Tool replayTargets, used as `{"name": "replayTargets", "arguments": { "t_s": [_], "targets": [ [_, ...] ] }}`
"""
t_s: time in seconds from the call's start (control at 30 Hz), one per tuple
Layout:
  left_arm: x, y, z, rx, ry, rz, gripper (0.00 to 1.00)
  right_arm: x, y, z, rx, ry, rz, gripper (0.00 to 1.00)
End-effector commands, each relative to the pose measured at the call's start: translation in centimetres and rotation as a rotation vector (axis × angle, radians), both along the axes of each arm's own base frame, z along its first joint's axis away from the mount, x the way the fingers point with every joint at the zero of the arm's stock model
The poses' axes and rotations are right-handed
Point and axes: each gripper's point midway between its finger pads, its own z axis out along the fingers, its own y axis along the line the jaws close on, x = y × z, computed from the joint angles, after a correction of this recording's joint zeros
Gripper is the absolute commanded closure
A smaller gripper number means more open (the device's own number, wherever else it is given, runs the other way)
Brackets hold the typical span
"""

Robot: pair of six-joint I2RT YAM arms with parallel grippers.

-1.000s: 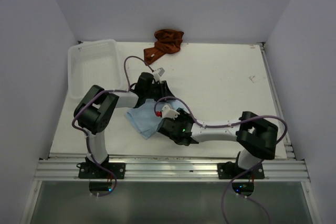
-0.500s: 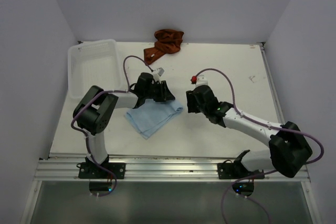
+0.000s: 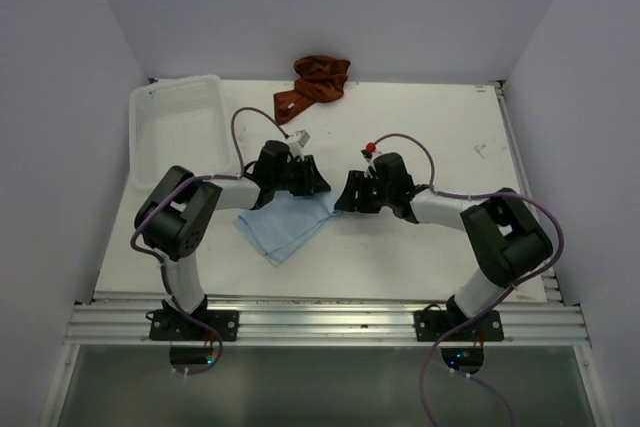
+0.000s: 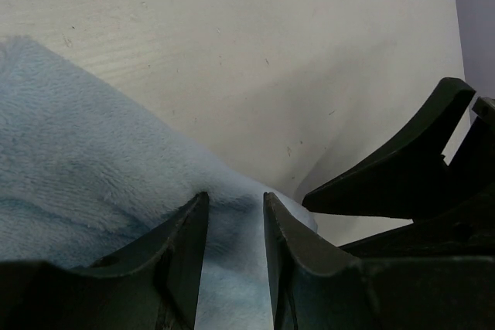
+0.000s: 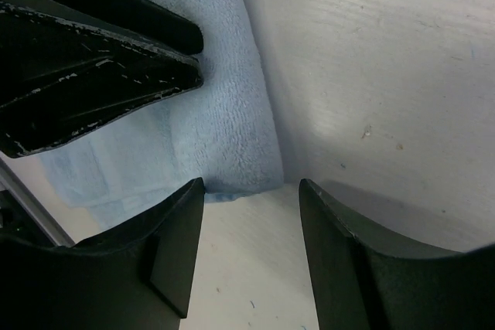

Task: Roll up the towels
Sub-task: Roll the towel

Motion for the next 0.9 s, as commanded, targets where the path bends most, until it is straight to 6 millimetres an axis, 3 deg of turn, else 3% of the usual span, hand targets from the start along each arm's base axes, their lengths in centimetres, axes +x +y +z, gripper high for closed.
{"name": "replayTargets", "arguments": {
  "t_s": [0.0, 0.43, 0.7, 0.87],
  "targets": [
    [-0.3, 1.7, -1.2, 0.06, 0.009, 0.028, 0.61, 1.1, 2.4, 2.5, 0.144, -0.04, 0.036, 0.43],
    [-0.7, 1.6, -0.6, 0.046, 0.001, 0.025, 0.61, 0.7, 2.1, -1.0, 0.094, 0.004, 0.047, 0.46],
    [-0.6, 1.6, -0.2, 0.039, -0.003, 0.027, 0.61, -0.5, 2.0, -2.1, 0.078, 0.019, 0.082, 0.59],
    [-0.4, 1.5, 0.2, 0.038, -0.01, 0.027, 0.61, -1.8, 1.8, -3.1, 0.061, 0.032, 0.111, 0.72]
  ]
}}
